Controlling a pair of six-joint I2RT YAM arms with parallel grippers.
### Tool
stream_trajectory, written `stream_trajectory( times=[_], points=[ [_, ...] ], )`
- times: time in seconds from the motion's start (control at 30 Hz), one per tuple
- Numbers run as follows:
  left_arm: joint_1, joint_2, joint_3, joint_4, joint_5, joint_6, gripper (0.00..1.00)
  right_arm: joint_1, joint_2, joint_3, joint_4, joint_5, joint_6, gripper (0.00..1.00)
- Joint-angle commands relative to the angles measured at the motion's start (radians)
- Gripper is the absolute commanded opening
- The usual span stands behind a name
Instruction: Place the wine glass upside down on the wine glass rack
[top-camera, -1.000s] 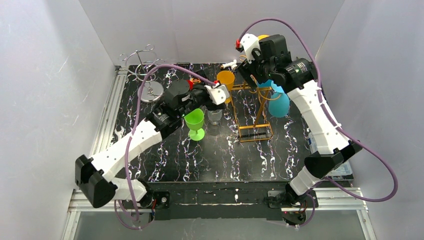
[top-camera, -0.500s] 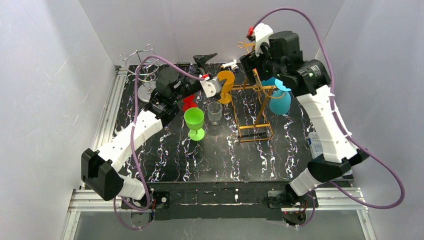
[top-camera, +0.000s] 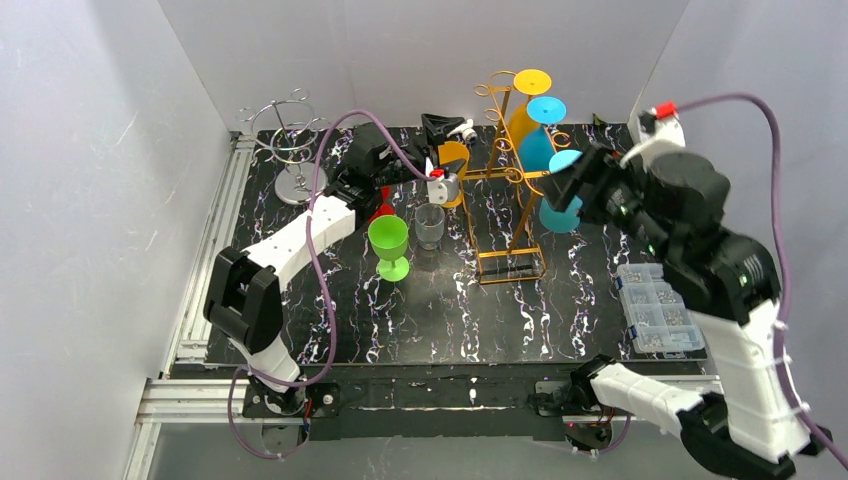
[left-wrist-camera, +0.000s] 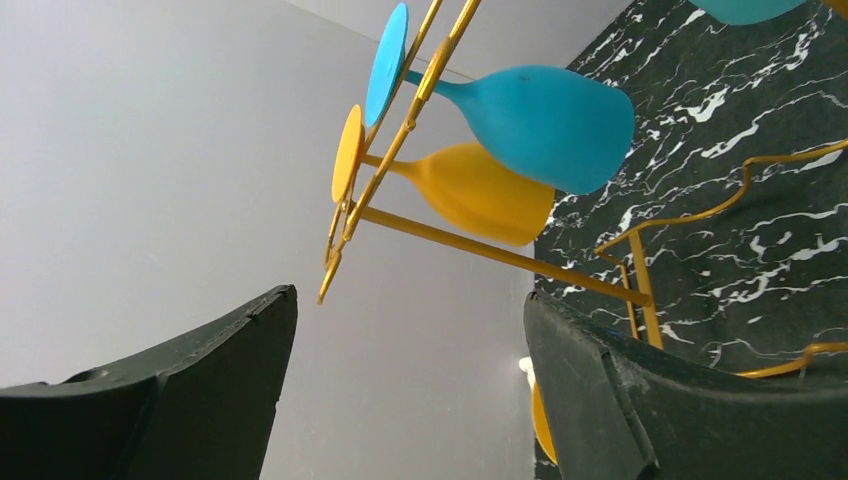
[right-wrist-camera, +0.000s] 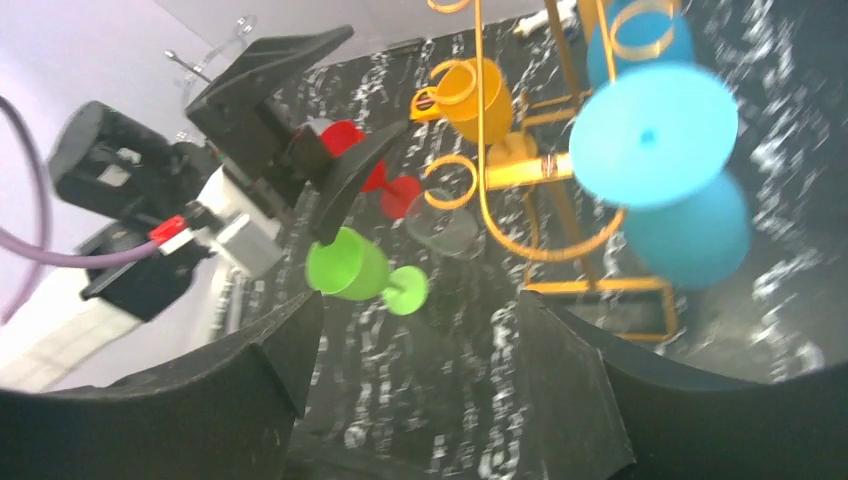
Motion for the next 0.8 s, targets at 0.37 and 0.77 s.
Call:
stream_trajectory(
  times=[0.37,0.77],
  points=[
    [-0.001,0.082,0.162,0.090,0.072,0.132,0.75,0.003,-0.289,-0.525,0.330,0.086,0.528,0.71],
    [-0.006,0.173,0.237,0.090,0.111,0.217,0.69,0.002,-0.374,-0.695,0.520,0.254,0.632,0.59]
  ],
)
